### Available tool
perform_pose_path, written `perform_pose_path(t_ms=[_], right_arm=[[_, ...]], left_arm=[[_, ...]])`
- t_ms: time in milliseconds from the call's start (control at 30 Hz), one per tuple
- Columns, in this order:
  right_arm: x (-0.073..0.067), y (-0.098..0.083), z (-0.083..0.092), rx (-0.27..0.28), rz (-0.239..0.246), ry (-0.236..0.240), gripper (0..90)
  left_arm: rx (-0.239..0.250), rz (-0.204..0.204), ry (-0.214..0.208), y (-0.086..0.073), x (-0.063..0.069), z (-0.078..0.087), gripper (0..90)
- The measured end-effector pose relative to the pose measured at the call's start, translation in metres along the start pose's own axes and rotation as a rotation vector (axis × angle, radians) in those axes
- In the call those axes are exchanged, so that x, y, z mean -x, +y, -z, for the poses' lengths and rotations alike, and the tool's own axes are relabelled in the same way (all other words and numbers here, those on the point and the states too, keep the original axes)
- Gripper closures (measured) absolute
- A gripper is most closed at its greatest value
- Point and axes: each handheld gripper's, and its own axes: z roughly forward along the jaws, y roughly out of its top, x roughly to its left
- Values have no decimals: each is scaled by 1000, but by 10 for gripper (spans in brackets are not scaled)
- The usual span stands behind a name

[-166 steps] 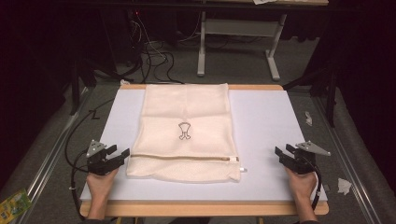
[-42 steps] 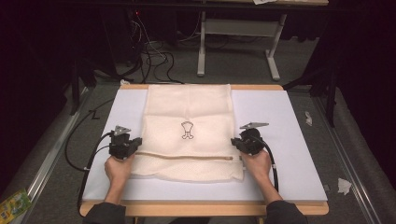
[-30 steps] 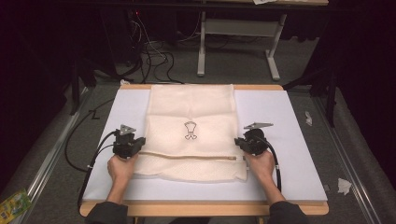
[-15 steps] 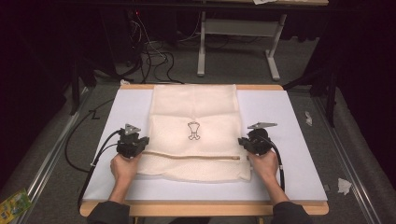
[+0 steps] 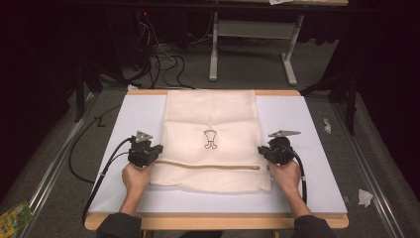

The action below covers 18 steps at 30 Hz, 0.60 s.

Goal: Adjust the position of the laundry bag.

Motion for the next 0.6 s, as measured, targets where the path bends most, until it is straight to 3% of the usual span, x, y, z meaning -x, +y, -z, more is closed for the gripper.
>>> perform_pose_path(t_ms=[200,333,600], right_arm=[[7,-3,4,0,-3,-13,872],[13,-5,8,5,-22,-18,872],[23,-10,13,12,-36,-30,872]], left_arm=[[9,-5,-14,4,8,-4,871],[14,26,-40,5,10,-7,870],[5,3,-49,10,20,-13,870]])
